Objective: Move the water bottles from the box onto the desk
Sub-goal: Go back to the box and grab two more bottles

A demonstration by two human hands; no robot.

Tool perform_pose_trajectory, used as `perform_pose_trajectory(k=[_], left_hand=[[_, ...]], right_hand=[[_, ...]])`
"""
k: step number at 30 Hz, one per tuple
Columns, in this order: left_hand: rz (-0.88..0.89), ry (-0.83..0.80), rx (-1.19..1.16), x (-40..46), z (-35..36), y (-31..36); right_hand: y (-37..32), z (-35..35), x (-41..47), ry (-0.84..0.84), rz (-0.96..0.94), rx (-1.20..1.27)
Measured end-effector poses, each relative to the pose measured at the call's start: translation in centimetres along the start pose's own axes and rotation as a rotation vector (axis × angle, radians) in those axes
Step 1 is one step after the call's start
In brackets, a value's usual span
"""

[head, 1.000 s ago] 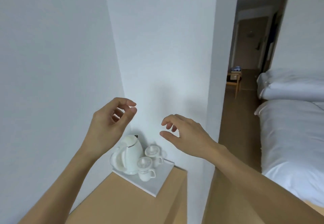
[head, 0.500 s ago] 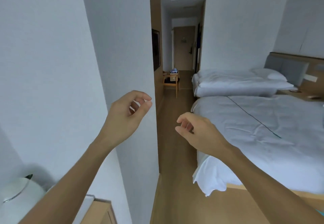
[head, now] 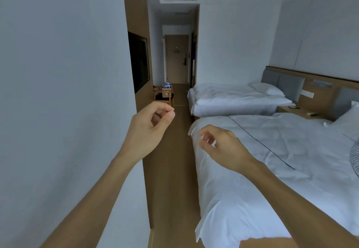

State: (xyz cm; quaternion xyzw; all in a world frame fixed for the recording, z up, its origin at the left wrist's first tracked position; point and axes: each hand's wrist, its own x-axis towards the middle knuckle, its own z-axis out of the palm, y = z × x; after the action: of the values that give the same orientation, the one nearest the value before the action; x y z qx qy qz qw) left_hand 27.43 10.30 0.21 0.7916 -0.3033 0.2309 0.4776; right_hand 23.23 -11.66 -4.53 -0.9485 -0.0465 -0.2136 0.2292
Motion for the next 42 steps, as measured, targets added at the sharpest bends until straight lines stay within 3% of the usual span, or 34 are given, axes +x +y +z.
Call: perform_pose_trajectory(k=[11, 25, 36, 42], left_hand=[[-0.034, -0.059, 0.060, 15.4, 8.6, -13.1], [-0.061, -0.040, 0.121, 39.7, 20.0, -30.2], [-0.133, -0.017, 0.102, 56.6, 27.3, -49.4], [-0.112, -0.053, 0.128, 69.3, 30.7, -58.9]], right_hand=[[11.2, 6.3, 16.8, 0.005, 0.014, 0.012], [26.8, 14.1, 46.6, -0.080, -0.064, 0.068], [37.1, 24.7, 68.8, -0.133, -0.115, 0.030], [42.0, 29.0, 82.6, -0.159, -0.048, 0.007]])
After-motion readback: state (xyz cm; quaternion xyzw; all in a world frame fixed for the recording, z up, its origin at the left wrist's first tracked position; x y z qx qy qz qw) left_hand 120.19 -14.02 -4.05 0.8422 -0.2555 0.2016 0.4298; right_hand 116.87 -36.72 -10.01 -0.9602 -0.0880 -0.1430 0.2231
